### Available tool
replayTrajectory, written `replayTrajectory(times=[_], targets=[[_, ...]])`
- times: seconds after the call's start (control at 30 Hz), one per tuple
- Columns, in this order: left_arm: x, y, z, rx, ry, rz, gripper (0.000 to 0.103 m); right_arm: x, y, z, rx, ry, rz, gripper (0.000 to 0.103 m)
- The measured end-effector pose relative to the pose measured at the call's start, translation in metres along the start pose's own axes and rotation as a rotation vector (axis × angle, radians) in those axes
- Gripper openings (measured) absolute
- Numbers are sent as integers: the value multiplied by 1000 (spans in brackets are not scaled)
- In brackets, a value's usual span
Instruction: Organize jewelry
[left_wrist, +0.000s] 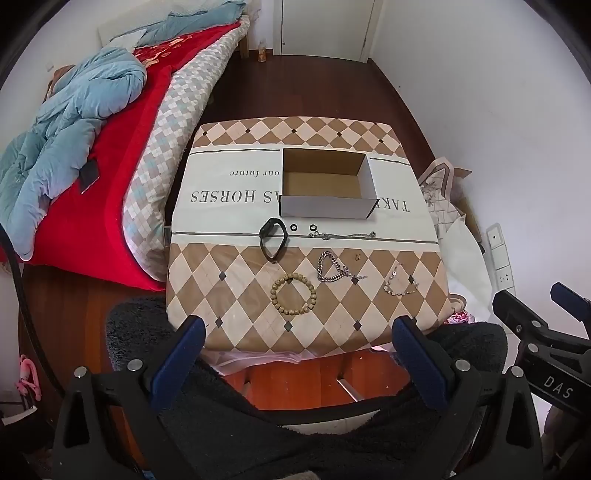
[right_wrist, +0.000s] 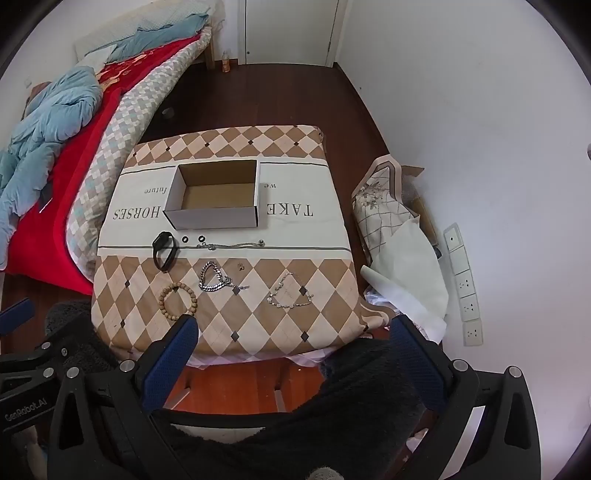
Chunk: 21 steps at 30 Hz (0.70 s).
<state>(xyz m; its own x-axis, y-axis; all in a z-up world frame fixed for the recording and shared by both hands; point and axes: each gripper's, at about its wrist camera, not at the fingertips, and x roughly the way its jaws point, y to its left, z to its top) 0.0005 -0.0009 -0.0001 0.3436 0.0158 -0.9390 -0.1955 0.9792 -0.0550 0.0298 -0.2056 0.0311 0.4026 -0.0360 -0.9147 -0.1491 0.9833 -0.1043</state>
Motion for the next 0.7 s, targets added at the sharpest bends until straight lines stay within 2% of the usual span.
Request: replayTrajectory(times=[0.7], targets=[[-10, -1, 5, -6, -22, -2, 103, -3, -4, -1, -1, -3, -4, 103]])
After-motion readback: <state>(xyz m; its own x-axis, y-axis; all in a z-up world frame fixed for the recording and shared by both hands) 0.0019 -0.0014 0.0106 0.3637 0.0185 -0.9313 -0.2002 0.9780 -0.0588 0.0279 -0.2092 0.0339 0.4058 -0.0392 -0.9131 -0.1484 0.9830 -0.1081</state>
